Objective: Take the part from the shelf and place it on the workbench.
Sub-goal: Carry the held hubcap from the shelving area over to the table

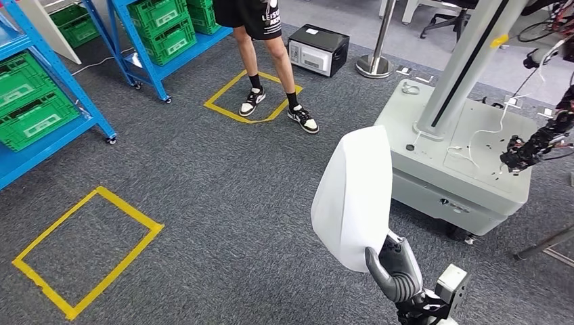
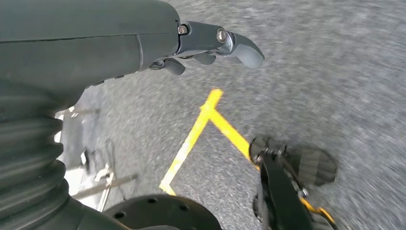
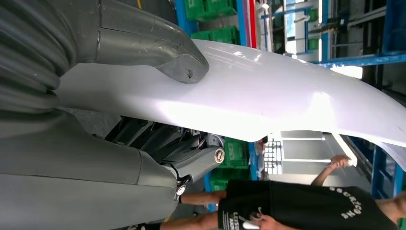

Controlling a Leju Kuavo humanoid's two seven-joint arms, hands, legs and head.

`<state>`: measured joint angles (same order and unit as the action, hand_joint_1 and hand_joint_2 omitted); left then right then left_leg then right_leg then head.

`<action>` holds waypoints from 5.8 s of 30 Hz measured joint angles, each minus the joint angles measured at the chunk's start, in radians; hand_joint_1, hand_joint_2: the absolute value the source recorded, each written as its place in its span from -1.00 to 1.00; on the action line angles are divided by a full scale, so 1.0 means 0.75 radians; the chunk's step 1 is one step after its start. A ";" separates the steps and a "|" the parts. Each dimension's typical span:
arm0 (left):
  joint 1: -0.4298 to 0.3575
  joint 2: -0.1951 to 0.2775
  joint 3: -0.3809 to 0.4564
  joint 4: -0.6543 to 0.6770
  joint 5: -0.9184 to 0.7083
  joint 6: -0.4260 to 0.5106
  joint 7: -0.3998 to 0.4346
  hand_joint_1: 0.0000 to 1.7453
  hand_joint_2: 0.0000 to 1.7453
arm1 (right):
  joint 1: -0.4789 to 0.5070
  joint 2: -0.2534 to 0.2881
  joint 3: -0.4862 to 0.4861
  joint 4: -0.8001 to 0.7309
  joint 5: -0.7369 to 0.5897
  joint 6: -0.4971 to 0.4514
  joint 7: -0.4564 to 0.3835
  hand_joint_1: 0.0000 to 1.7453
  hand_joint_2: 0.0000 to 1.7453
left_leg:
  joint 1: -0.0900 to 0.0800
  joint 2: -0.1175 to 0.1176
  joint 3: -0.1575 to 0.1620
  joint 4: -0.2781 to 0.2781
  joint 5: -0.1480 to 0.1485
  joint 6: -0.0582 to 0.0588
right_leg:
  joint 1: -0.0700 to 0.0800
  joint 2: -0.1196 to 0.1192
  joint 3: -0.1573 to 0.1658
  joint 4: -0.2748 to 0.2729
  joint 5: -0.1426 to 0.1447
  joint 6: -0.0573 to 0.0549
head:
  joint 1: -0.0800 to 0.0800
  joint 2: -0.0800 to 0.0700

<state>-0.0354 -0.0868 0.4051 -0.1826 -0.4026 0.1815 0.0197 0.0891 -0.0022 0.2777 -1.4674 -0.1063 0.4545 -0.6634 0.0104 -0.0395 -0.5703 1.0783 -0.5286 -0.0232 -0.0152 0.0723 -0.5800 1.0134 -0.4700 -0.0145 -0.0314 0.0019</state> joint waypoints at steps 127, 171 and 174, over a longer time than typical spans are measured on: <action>-0.021 -0.017 -0.055 0.005 -0.178 -0.131 0.077 -1.00 1.00 | -0.033 0.058 -0.056 0.042 0.047 0.058 0.062 1.00 1.00 | -0.001 -0.007 0.024 -0.051 0.029 0.021 | 0.005 0.033 -0.010 0.005 0.013 0.037 | -0.004 0.000; -0.023 0.002 -0.049 -0.001 -0.246 -0.154 0.156 -1.00 1.00 | 0.013 0.101 -0.111 -0.006 0.131 0.046 0.045 1.00 1.00 | -0.009 0.169 0.023 -0.066 0.039 0.035 | 0.025 -0.153 0.010 0.007 -0.013 0.028 | 0.009 0.000; -0.026 0.000 -0.049 -0.003 -0.251 -0.154 0.157 -1.00 1.00 | 0.009 0.101 -0.112 -0.010 0.134 0.046 0.044 1.00 1.00 | -0.007 0.161 0.029 -0.062 0.027 0.011 | 0.015 -0.120 0.016 -0.013 0.001 0.006 | 0.008 0.000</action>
<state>-0.0547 -0.0871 0.3681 -0.1846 -0.5911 0.0656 0.1375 0.0960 0.0734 0.1940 -1.4752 -0.0057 0.4891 -0.6302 0.0049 0.0810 -0.5488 1.0322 -0.5086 -0.0150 -0.0036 -0.0174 -0.5682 1.0033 -0.4692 -0.0103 -0.0254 0.0019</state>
